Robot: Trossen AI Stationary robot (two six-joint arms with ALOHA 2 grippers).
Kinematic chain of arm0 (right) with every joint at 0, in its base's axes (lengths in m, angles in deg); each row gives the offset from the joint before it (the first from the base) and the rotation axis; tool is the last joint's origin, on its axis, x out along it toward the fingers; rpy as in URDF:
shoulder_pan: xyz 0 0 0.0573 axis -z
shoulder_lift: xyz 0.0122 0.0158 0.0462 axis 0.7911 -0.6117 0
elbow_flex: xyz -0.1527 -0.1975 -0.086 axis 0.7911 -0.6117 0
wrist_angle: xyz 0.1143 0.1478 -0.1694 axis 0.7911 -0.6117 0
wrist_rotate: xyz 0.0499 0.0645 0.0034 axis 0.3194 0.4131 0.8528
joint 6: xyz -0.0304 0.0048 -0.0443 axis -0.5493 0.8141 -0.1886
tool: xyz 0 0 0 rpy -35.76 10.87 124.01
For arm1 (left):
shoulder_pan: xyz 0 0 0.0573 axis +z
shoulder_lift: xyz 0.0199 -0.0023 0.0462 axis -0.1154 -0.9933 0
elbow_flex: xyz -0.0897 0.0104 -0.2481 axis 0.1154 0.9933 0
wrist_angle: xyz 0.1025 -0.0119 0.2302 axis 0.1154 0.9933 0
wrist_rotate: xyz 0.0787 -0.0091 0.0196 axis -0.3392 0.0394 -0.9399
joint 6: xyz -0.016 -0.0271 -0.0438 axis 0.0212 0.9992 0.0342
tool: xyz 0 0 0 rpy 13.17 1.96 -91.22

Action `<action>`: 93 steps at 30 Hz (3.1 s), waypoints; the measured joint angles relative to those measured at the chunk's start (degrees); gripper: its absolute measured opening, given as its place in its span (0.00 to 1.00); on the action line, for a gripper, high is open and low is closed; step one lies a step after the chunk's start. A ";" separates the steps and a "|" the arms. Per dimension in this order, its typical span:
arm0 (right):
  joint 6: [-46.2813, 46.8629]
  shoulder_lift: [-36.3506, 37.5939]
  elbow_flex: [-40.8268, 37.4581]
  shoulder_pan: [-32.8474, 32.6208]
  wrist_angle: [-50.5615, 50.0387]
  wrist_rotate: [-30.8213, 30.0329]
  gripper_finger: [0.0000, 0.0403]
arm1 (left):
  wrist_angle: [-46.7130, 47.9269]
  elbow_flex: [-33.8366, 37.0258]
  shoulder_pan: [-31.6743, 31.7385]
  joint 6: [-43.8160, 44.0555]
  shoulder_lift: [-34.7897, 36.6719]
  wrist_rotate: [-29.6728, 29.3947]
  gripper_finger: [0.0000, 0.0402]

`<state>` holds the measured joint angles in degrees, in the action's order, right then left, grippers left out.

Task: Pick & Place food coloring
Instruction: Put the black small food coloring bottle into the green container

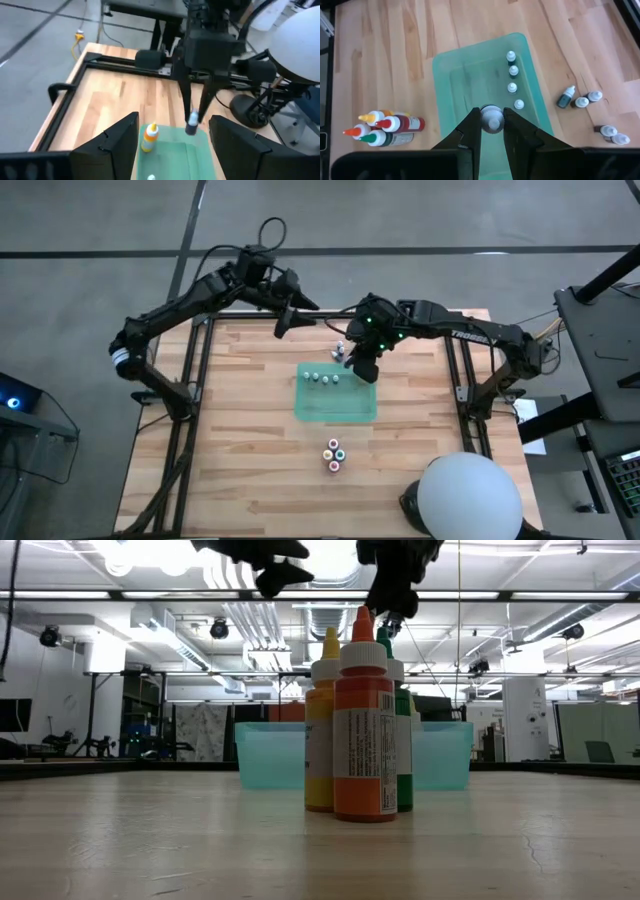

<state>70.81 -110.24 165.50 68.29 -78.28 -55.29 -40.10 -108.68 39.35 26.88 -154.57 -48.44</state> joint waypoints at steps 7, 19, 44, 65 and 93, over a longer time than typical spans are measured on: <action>-0.41 -0.02 0.00 1.40 -0.11 0.01 0.13 | -1.60 12.58 0.55 4.14 9.83 -0.15 0.52; -2.82 -0.04 -0.13 1.80 -1.07 0.00 0.13 | -3.90 20.84 0.55 6.06 18.86 -1.41 0.11; -1.30 -0.10 8.66 2.40 -6.88 -0.02 0.13 | -4.52 20.78 0.55 4.85 19.65 -1.39 0.00; -8.98 -14.69 28.83 3.95 -22.76 -3.21 0.13 | -4.50 20.73 0.56 4.55 19.61 -1.37 0.00; -16.83 -14.27 -0.55 1.10 -2.64 -6.19 0.13 | -4.50 20.73 0.55 4.49 19.56 -1.37 0.00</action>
<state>53.98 -124.51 164.95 69.38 -80.93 -61.48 -44.60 -87.94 39.90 31.37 -135.01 -49.81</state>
